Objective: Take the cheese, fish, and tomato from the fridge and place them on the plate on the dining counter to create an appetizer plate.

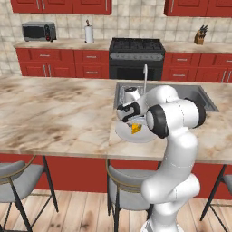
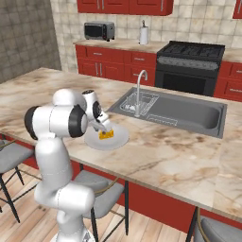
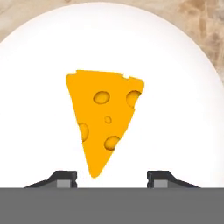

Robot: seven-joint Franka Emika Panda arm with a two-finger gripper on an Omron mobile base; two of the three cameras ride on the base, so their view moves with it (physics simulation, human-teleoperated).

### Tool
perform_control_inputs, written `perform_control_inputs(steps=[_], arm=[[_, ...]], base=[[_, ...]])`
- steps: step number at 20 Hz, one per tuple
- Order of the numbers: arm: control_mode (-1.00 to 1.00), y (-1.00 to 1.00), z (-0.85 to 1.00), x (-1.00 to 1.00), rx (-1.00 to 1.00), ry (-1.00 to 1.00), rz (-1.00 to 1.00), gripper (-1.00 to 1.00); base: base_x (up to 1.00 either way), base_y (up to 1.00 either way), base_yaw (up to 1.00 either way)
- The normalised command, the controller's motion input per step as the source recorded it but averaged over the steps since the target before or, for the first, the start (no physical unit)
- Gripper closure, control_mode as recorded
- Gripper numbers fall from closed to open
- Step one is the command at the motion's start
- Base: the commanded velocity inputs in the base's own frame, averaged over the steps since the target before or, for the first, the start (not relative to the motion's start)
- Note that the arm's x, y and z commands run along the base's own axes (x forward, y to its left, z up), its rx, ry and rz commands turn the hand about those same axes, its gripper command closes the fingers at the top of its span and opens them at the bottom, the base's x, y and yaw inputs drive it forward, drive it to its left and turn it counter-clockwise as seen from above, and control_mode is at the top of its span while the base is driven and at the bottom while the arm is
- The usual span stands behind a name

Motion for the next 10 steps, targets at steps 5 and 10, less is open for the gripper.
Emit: perform_control_inputs(steps=[5, 10], arm=[[-1.0, -0.06, 0.32, -0.53, 0.0, -0.03, -0.08, -1.0], [-1.0, -0.05, 0.56, -0.66, 0.0, -0.09, -0.04, -1.0]], base=[[0.0, 0.0, 0.0], [0.0, 0.0, 0.0]])
